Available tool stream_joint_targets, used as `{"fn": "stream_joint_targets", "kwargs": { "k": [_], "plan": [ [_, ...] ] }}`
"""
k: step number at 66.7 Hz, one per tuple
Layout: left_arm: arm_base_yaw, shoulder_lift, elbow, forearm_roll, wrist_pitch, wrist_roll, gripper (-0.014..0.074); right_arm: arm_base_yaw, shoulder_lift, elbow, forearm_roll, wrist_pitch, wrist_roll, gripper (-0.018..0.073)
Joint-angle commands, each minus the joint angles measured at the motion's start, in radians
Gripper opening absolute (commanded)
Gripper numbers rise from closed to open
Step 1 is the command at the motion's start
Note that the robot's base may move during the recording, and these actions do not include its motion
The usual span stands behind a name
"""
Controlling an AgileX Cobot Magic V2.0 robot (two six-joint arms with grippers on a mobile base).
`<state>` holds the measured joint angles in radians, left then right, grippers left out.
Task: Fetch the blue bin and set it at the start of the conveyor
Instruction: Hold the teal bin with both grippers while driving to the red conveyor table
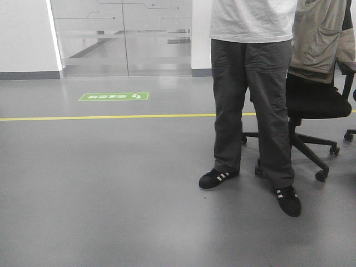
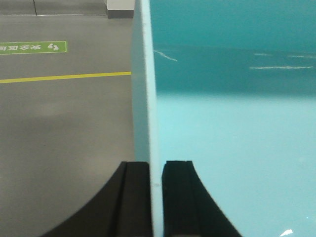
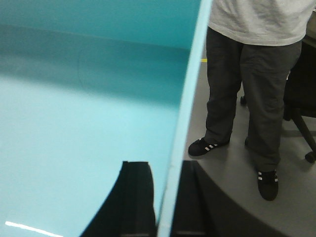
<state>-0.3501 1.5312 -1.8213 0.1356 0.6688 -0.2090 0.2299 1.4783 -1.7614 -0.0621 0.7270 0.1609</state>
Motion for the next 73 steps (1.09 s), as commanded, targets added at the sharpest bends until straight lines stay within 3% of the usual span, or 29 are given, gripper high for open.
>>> {"fn": "stream_joint_targets", "kwargs": {
  "k": [1,73],
  "plan": [
    [-0.015,-0.011,-0.012,-0.058,-0.060,-0.002,-0.0111,0.013,-0.012,-0.005,0.046,-0.082,-0.023,-0.0153],
    [-0.015,-0.011,-0.012,-0.050,-0.060,-0.002,-0.0111,0.013,-0.012,-0.005,0.046,-0.086,-0.023,-0.0153]
  ]
}}
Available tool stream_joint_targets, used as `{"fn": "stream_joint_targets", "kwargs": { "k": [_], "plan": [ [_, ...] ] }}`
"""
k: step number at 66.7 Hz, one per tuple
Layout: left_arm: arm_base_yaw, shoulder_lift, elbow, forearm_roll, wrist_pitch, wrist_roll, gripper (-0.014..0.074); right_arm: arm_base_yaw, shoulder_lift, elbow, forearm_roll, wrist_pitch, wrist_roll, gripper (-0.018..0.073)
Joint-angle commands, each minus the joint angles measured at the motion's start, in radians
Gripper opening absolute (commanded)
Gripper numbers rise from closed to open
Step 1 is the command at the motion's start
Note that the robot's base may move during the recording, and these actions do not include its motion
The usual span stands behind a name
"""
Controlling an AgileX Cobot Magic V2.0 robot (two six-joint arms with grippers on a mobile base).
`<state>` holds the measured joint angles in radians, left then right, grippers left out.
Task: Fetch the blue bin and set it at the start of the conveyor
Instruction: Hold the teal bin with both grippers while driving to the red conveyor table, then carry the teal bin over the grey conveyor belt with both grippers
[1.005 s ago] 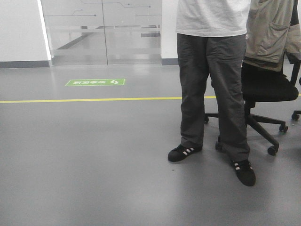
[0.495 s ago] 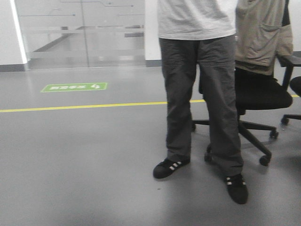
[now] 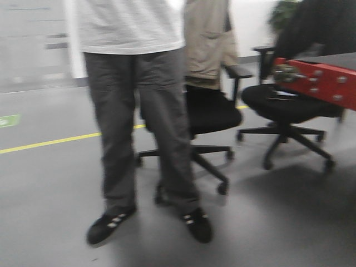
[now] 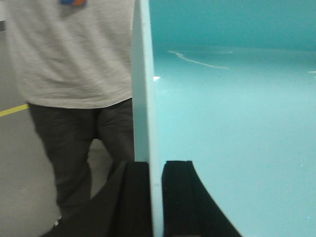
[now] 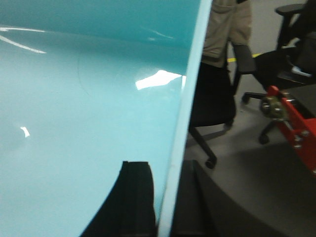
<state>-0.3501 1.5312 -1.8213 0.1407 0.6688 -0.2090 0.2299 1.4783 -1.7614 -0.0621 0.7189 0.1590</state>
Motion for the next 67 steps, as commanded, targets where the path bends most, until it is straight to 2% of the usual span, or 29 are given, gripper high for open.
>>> {"fn": "stream_joint_targets", "kwargs": {
  "k": [1,12,67],
  "plan": [
    [-0.015,-0.011,-0.012,-0.055,-0.060,-0.002,-0.0111,0.013,-0.012,-0.005,0.046,-0.078,-0.021,-0.0153],
    [-0.015,-0.011,-0.012,-0.024,-0.060,-0.002,-0.0111,0.013,-0.012,-0.005,0.046,-0.078,-0.021,-0.0153],
    [-0.011,-0.011,-0.012,-0.021,-0.060,-0.002,-0.0111,0.013,-0.012,-0.005,0.046,-0.078,-0.021,-0.0153]
  ]
}}
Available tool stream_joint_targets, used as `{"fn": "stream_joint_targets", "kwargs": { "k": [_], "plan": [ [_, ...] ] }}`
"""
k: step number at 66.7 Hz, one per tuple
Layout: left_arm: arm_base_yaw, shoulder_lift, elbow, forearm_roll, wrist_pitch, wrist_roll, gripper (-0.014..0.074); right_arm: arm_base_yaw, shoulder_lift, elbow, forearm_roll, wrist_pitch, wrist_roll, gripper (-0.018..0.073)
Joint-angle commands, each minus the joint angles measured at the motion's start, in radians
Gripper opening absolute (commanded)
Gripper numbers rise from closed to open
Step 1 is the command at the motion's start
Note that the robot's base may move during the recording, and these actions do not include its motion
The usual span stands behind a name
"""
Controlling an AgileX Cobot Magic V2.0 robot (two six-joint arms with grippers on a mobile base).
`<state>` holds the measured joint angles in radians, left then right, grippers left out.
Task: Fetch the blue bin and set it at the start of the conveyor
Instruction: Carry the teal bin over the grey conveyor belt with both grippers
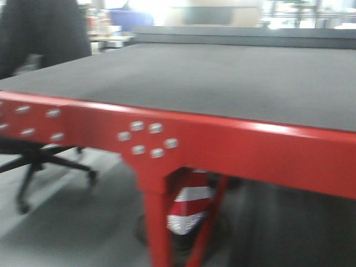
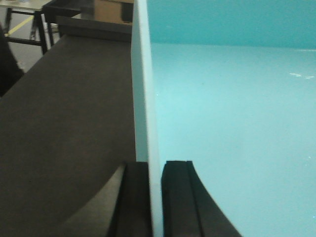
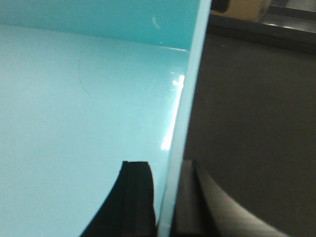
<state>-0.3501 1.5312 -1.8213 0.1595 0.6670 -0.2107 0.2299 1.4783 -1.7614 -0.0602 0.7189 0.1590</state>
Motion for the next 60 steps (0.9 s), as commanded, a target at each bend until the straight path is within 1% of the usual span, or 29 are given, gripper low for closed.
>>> {"fn": "stream_joint_targets", "kwargs": {
  "k": [1,60],
  "plan": [
    [-0.011,-0.011,-0.012,-0.039,-0.058,0.000,-0.0111,0.013,-0.012,-0.005,0.044,-0.078,-0.021,-0.0153],
    [-0.011,-0.011,-0.012,-0.039,-0.058,0.000,-0.0111,0.013,-0.012,-0.005,0.044,-0.078,-0.021,-0.0153]
  ]
}}
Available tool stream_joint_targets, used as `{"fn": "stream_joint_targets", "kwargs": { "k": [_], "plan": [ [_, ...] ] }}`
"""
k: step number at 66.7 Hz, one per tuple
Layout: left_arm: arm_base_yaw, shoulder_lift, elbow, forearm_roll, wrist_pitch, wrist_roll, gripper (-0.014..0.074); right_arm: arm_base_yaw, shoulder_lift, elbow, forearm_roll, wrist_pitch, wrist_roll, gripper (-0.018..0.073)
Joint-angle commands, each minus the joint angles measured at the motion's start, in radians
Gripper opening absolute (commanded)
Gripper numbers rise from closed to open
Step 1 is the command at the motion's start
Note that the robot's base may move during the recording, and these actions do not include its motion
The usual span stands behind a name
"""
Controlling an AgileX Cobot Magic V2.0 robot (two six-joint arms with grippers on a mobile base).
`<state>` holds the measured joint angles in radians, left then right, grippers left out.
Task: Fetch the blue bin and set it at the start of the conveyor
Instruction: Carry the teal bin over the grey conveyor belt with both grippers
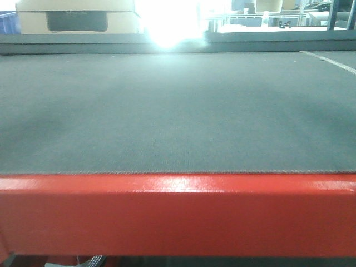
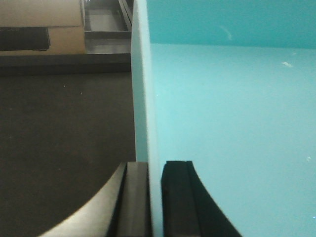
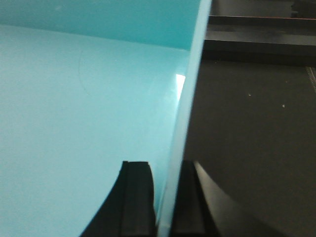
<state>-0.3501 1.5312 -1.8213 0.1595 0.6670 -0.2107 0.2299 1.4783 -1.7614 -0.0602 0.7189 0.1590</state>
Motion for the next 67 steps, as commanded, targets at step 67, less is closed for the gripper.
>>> {"fn": "stream_joint_targets", "kwargs": {
  "k": [67],
  "plan": [
    [-0.011,-0.011,-0.012,-0.039,-0.058,0.000,-0.0111,0.013,-0.012,-0.005,0.044,-0.078,-0.021,-0.0153]
  ]
}}
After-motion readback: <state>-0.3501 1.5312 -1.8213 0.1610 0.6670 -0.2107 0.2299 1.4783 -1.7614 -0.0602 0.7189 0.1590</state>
